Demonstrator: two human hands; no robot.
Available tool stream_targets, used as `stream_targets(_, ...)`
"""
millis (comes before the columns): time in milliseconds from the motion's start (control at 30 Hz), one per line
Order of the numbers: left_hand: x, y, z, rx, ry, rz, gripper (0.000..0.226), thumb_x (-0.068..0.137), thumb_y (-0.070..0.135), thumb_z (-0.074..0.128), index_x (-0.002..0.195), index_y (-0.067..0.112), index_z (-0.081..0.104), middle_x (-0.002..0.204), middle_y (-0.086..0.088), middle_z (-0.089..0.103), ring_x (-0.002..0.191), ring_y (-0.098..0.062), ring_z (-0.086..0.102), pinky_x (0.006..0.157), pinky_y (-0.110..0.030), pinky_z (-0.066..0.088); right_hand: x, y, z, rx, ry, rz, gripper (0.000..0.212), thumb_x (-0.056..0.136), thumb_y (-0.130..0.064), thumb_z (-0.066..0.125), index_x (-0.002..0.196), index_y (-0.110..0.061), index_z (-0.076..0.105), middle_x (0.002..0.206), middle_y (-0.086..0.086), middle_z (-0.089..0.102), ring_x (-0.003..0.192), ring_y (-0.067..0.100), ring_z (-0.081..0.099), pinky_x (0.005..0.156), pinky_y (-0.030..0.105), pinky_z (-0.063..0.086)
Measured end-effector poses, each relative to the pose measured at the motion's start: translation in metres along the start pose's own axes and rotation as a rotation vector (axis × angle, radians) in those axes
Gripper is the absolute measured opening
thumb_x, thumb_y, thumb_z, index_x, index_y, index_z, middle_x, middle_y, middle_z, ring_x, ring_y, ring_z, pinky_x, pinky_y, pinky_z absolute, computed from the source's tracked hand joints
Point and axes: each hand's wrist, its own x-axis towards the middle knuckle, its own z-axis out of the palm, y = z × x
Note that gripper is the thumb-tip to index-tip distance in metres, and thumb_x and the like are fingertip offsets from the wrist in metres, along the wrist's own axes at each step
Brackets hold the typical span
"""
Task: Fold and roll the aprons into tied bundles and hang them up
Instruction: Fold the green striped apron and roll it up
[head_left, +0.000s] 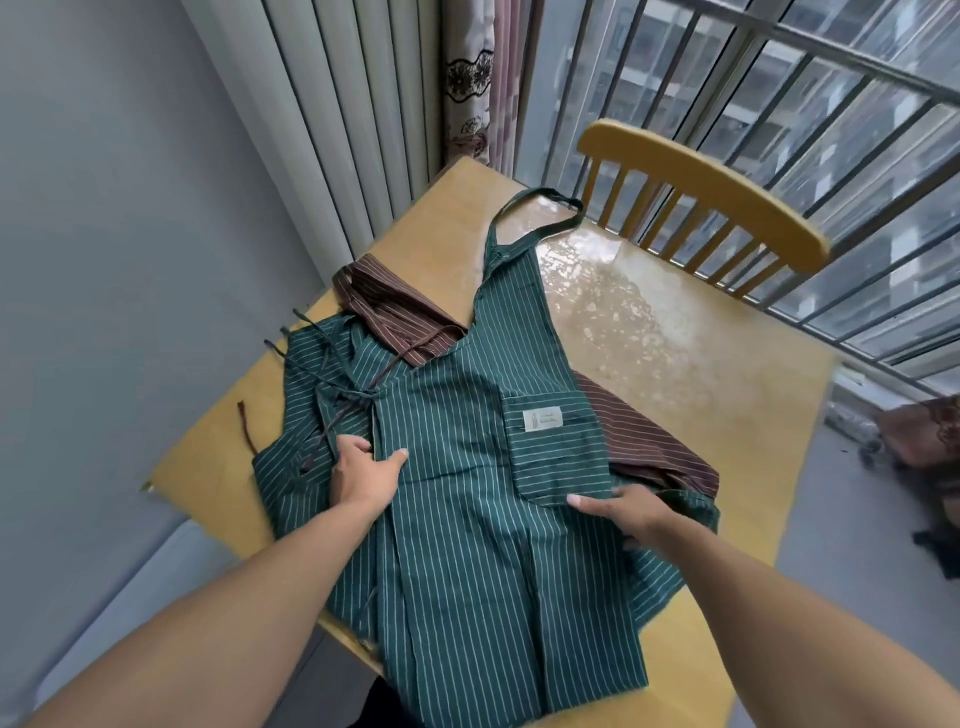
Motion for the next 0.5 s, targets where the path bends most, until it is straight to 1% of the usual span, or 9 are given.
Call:
stream_targets(33, -0.005, -0.010, 0.005, -0.005, -0.012, -0.034, 0.043, 0.094, 0.039, 0.071, 0.117, 0.014, 0.045, 0.084, 0.004, 0.050, 0.067, -0.012, 0.046, 0.062, -0.033, 0.040, -0.002, 0.008, 0.001, -0.025, -0.061, 0.025, 0.112, 0.073, -0.060, 0.082, 0.154, -0.002, 0.032, 0.161, 0.017, 0.033, 0.140, 0.036, 0.044, 0.105, 0.048, 0.050)
stream_targets(100, -0.022, -0.024, 0.011, 0.002, -0.014, -0.057, 0.035, 0.096, 0.039, 0.069, 0.109, 0.013, 0.050, 0.081, 0.002, 0.051, 0.067, -0.015, 0.048, 0.067, -0.035, 0.044, -0.004, 0.026, 0.003, -0.055, -0.124, 0.057, 0.114, 0.068, -0.057, 0.086, 0.152, -0.001, 0.033, 0.161, 0.019, 0.032, 0.140, 0.037, 0.044, 0.107, 0.049, 0.050)
stream_targets(233, -0.049, -0.040, 0.021, -0.047, 0.016, -0.037, 0.035, 0.096, 0.037, 0.069, 0.112, 0.017, 0.046, 0.082, 0.001, 0.052, 0.062, -0.016, 0.049, 0.054, -0.030, 0.039, -0.018, 0.056, 0.008, -0.049, -0.206, 0.124, 0.096, 0.067, -0.044, 0.092, 0.140, -0.001, 0.048, 0.149, 0.017, 0.049, 0.135, 0.036, 0.049, 0.107, 0.046, 0.049)
stream_targets(300, -0.058, -0.050, 0.023, -0.036, 0.015, -0.059, 0.036, 0.095, 0.041, 0.069, 0.113, 0.018, 0.046, 0.085, 0.001, 0.052, 0.064, -0.016, 0.050, 0.055, -0.030, 0.038, -0.023, 0.072, 0.013, -0.044, -0.232, 0.156, 0.097, 0.056, -0.046, 0.097, 0.134, -0.004, 0.054, 0.142, 0.015, 0.057, 0.131, 0.034, 0.053, 0.109, 0.049, 0.048)
stream_targets(367, -0.067, -0.062, 0.026, 0.033, -0.025, -0.052, 0.034, 0.094, 0.047, 0.067, 0.104, 0.020, 0.050, 0.092, 0.000, 0.057, 0.070, -0.018, 0.055, 0.060, -0.030, 0.041, -0.032, 0.088, 0.021, -0.009, -0.237, 0.184, 0.101, 0.049, -0.046, 0.101, 0.131, -0.007, 0.056, 0.138, 0.011, 0.061, 0.129, 0.032, 0.057, 0.109, 0.051, 0.048)
stream_targets(400, -0.069, -0.069, 0.028, 0.052, -0.049, -0.047, 0.035, 0.093, 0.049, 0.068, 0.093, 0.020, 0.050, 0.089, -0.002, 0.057, 0.068, -0.020, 0.054, 0.061, -0.030, 0.040, -0.036, 0.097, 0.025, 0.005, -0.227, 0.193, 0.105, 0.048, -0.045, 0.102, 0.133, -0.007, 0.054, 0.138, 0.010, 0.061, 0.128, 0.032, 0.057, 0.108, 0.049, 0.049)
stream_targets(433, -0.069, -0.076, 0.030, 0.061, -0.073, -0.053, 0.039, 0.091, 0.050, 0.070, 0.081, 0.019, 0.048, 0.079, -0.003, 0.053, 0.061, -0.020, 0.049, 0.059, -0.030, 0.037, -0.044, 0.103, 0.031, 0.008, -0.204, 0.191, 0.106, 0.051, -0.044, 0.101, 0.136, -0.006, 0.052, 0.140, 0.009, 0.059, 0.130, 0.032, 0.056, 0.104, 0.045, 0.052)
stream_targets(467, -0.074, -0.081, 0.031, 0.092, -0.111, -0.062, 0.040, 0.090, 0.049, 0.073, 0.076, 0.019, 0.051, 0.067, -0.001, 0.047, 0.055, -0.019, 0.043, 0.058, -0.029, 0.034, -0.053, 0.111, 0.037, 0.016, -0.172, 0.188, 0.098, 0.058, -0.041, 0.099, 0.136, -0.005, 0.050, 0.140, 0.009, 0.056, 0.131, 0.032, 0.054, 0.095, 0.041, 0.055)
stream_targets(500, -0.078, -0.085, 0.031, 0.098, -0.151, -0.055, 0.034, 0.090, 0.048, 0.074, 0.085, 0.017, 0.063, 0.062, 0.002, 0.043, 0.052, -0.017, 0.041, 0.057, -0.028, 0.033, -0.059, 0.116, 0.041, 0.042, -0.133, 0.173, 0.084, 0.066, -0.037, 0.096, 0.130, -0.006, 0.053, 0.137, 0.008, 0.056, 0.127, 0.031, 0.055, 0.084, 0.038, 0.058)
